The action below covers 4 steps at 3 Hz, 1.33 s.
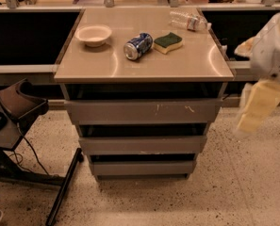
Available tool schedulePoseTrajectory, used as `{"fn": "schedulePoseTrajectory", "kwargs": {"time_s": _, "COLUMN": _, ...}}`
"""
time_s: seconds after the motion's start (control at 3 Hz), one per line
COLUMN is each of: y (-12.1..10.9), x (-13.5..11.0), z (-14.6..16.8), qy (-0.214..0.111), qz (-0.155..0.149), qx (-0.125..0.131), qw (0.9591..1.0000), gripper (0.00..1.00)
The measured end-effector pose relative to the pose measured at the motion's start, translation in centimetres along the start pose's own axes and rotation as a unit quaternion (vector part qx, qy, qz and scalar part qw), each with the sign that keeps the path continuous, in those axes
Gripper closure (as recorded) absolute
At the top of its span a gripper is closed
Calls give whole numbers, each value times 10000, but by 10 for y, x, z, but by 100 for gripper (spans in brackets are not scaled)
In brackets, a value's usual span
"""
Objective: Open top drawer
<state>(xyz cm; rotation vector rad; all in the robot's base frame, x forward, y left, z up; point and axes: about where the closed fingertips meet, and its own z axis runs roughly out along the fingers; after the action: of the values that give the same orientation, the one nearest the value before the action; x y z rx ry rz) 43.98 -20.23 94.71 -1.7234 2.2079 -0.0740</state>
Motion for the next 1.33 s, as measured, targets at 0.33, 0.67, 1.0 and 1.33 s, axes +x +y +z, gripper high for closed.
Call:
{"fn": "schedulePoseTrajectory", "kwargs": {"time_s": 0.33, "y": 37, "x": -30, "z": 58, "qy": -355, "qz": -94, "qx": -140, "qw": 9992, "gripper": 0}}
{"fn": "schedulePoseTrajectory", "kwargs": {"time_s": 0.67, "y": 76, "x": -62, "z": 154, "qy": -484, "qz": -235, "qx": -532, "qw": 9971, "gripper": 0}}
{"fn": "schedulePoseTrajectory", "kwargs": {"time_s": 1.0, "y": 113, "x": -90, "z": 252, "qy": -272, "qz": -571, "qx": -724, "qw": 9954, "gripper": 0}}
{"fn": "schedulePoseTrajectory", "kwargs": {"time_s": 1.33, "y": 122, "x": -94, "z": 280, "qy": -122, "qz": -741, "qx": -597, "qw": 9954, "gripper": 0}}
